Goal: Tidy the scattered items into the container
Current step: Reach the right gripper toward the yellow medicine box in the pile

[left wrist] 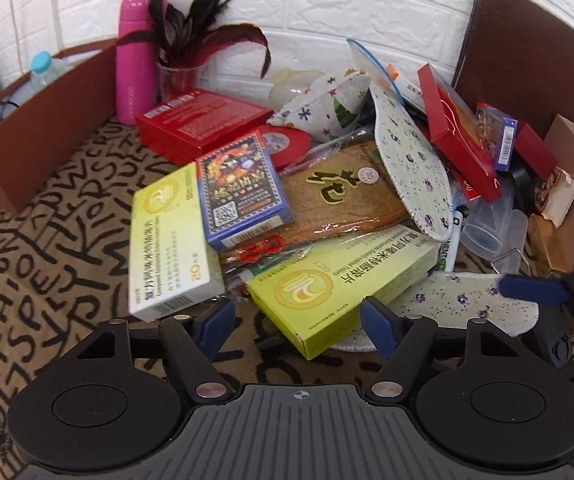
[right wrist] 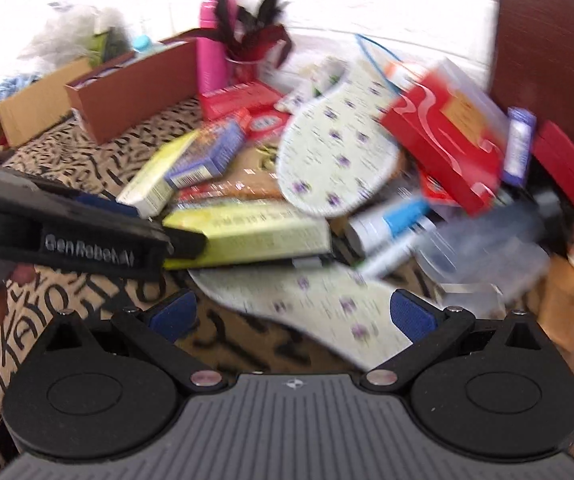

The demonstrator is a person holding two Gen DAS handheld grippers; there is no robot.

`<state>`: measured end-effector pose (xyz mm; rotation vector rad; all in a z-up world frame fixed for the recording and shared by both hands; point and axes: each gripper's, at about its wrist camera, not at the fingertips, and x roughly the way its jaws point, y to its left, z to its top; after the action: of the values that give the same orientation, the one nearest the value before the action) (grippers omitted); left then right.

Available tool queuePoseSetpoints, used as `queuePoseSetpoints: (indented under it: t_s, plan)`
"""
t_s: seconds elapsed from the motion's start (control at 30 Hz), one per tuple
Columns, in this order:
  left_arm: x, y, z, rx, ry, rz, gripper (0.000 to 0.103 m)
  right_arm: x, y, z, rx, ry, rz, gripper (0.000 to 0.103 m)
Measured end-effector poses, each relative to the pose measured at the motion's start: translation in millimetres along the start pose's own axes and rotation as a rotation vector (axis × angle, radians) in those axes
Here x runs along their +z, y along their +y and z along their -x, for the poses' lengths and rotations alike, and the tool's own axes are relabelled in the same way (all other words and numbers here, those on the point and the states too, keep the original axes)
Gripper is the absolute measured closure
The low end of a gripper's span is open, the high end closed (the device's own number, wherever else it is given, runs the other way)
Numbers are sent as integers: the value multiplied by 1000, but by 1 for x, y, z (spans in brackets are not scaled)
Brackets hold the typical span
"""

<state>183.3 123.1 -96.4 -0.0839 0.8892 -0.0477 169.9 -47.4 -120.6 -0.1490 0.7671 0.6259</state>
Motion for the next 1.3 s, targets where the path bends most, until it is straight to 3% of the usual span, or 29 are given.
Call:
queuePoseSetpoints:
  t_s: [0.2, 0.33, 0.4, 0.47, 0.53, 0.57, 0.63, 0.67, 0.73, 0.77, 0.8, 0.83, 0.87, 0.9, 1.0, 1.1, 1.23, 1.3]
  plan:
    - [7, -1, -13, -57, 15, -20, 26, 10, -1, -18, 108, -29, 62, 6]
    - [9, 2, -20, -85, 18, -13, 32, 12, 2, -25, 128, -48, 89, 10]
    - [10, 2, -23, -98, 26, -13, 41, 11, 2, -27, 136, -63, 117, 13]
    - [10, 0, -23, -99, 30, -19, 44, 11, 3, -26, 161, -69, 136, 22]
    - [7, -3, -22, -126, 41, -30, 58, 10, 5, -21, 232, -67, 153, 32]
    - [6, -4, -22, -158, 52, -27, 70, 9, 8, -17, 253, -63, 167, 35]
    - [2, -5, -22, -214, 77, -8, 66, 7, 16, -12, 257, -62, 212, 36]
    - [0, -6, -22, -221, 84, -10, 72, 7, 20, -11, 254, -58, 230, 38]
    - [-3, -8, -19, -211, 83, -23, 74, 4, 24, -9, 226, -55, 253, 36]
    - [-4, -9, -16, -198, 75, -31, 73, 2, 23, -7, 209, -57, 250, 33]
    - [-5, -9, -12, -177, 56, -39, 64, 0, 21, -6, 195, -59, 242, 30]
    - [-5, -7, -8, -147, 31, -47, 61, 0, 17, -5, 179, -60, 229, 21]
    - [-4, -6, -5, -114, 12, -54, 49, -1, 14, -5, 166, -62, 217, 16]
    - [-2, -5, -5, -94, 2, -60, 38, -1, 10, -4, 157, -66, 209, 16]
    - [5, -3, -9, -84, -13, -76, 24, 1, 5, -4, 138, -74, 188, 11]
    - [12, -3, -20, -67, -26, -101, 21, 4, 3, -7, 149, -89, 161, 8]
    - [22, -6, -38, -117, -1, -111, 19, 9, 6, -16, 168, -86, 154, 8]
    - [24, -11, -46, -112, -5, -140, 14, 12, 6, -25, 158, -80, 159, 8]
